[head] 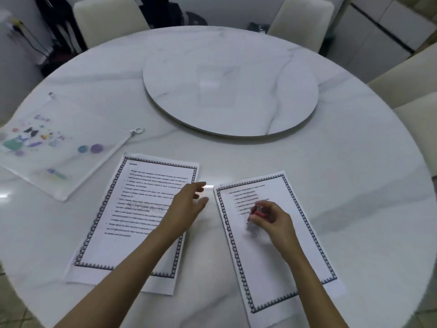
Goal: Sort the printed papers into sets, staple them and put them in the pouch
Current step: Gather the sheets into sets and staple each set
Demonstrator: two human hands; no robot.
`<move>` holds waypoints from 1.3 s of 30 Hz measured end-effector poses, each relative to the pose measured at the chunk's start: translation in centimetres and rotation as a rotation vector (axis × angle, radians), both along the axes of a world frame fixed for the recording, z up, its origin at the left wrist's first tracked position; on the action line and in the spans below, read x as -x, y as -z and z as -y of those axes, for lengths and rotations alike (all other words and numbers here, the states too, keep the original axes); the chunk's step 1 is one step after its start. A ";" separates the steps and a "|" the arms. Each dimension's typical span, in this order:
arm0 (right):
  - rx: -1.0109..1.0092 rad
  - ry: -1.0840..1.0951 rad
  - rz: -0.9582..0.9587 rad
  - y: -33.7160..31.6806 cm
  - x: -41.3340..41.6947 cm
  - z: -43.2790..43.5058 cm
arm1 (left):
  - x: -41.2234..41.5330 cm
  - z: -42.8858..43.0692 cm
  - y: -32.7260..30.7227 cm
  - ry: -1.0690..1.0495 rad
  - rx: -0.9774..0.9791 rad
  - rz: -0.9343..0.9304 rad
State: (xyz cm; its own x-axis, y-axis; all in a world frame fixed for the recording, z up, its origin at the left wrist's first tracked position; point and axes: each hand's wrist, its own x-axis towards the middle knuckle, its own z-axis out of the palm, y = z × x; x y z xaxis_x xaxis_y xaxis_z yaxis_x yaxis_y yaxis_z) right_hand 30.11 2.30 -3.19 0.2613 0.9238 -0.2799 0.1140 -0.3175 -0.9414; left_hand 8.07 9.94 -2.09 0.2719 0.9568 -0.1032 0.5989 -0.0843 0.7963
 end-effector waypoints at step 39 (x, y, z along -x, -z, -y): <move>-0.024 -0.240 -0.221 -0.2 -4.4 0.1 | -8.5 2.5 -0.6 -0.574 0.160 0.441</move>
State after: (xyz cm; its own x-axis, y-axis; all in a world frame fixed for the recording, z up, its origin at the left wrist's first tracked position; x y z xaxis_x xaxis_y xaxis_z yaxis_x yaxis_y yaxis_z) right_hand 34.46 2.18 -3.01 -0.0297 0.9588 -0.2825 -0.0251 -0.2832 -0.9587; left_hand 16.60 7.41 -1.51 -0.2184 0.9433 -0.2501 0.1358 0.2831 0.9494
